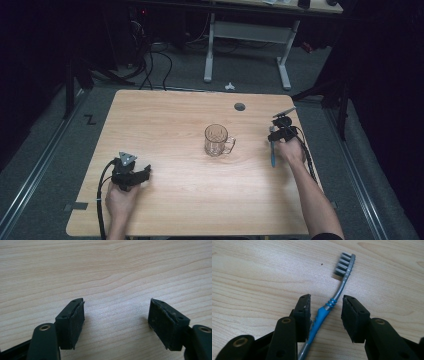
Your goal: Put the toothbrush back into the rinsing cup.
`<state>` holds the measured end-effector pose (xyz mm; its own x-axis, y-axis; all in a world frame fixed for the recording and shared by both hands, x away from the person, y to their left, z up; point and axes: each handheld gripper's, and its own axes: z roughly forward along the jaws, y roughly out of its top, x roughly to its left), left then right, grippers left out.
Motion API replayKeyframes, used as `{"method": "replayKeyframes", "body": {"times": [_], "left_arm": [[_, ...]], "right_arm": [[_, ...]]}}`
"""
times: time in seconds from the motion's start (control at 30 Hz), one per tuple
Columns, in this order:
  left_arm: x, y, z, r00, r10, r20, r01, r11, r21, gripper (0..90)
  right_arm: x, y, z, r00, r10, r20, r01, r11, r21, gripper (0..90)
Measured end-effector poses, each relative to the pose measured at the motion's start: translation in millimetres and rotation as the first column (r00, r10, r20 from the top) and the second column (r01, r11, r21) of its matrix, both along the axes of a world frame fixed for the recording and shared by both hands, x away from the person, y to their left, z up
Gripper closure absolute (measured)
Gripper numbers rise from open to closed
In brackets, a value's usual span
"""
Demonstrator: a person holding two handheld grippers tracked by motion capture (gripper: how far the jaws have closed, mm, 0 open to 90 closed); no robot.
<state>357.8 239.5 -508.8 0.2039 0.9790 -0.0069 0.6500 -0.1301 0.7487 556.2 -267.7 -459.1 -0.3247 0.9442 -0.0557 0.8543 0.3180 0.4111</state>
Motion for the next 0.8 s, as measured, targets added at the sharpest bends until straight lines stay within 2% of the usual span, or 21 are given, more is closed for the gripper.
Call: {"method": "replayKeyframes", "body": {"times": [0.27, 0.8], "left_arm": [[0.0, 0.0, 0.0, 1.0000, 0.000, 0.000, 0.000, 1.0000, 0.000, 29.8], [0.0, -0.1, 0.0, 1.0000, 0.000, 0.000, 0.000, 1.0000, 0.001, 29.8]], "right_arm": [[3.5, -3.9, -3.7, 0.9995, -0.015, -0.028, 0.016, 1.000, 0.012, 59.4], [6.9, -4.6, -6.7, 0.9988, -0.012, -0.047, 0.013, 1.000, 0.021, 64.2]]}}
